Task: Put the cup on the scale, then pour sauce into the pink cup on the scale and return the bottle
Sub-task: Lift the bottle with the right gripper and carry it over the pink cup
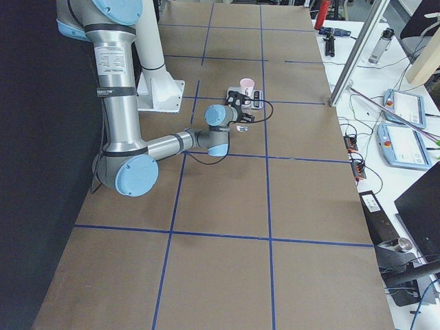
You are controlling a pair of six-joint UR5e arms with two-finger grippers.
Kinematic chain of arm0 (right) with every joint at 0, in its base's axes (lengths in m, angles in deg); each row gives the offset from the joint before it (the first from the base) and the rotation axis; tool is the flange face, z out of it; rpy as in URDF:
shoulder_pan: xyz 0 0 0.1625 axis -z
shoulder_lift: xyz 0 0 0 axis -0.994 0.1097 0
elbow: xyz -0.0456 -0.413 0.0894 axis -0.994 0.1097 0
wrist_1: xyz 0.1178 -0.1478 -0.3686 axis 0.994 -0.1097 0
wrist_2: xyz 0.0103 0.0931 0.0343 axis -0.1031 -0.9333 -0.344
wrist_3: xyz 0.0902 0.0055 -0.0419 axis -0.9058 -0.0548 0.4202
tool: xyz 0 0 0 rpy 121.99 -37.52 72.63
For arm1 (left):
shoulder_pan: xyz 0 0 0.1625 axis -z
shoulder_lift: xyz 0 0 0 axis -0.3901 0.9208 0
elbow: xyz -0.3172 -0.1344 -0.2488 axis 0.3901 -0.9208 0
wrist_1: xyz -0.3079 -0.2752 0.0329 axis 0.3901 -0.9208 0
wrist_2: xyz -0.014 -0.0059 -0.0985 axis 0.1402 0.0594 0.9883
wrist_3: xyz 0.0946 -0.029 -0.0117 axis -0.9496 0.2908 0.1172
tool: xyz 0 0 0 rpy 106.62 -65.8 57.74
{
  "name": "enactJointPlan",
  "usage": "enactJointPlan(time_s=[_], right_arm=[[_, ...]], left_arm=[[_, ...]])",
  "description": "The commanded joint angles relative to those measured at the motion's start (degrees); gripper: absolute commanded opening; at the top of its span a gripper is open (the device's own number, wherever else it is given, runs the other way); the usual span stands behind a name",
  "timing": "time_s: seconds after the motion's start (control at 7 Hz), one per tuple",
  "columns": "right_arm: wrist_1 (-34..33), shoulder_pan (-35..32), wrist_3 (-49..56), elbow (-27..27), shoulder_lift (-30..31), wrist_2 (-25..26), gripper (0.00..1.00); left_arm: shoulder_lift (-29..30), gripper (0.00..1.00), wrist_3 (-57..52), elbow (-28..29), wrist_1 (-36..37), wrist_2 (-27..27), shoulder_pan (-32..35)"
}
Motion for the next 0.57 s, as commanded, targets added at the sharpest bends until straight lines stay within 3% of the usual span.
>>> enactJointPlan(time_s=[0.0,0.43], right_arm=[[-17.39,0.1,10.38,-4.64,-5.33,-1.49,0.0],[-39.64,0.72,17.86,-6.32,-15.27,-1.4,0.0]], left_arm=[[-1.18,1.0,0.08,-0.05,0.0,0.9,0.09],[-2.06,1.0,0.16,-0.05,0.0,2.84,0.09]])
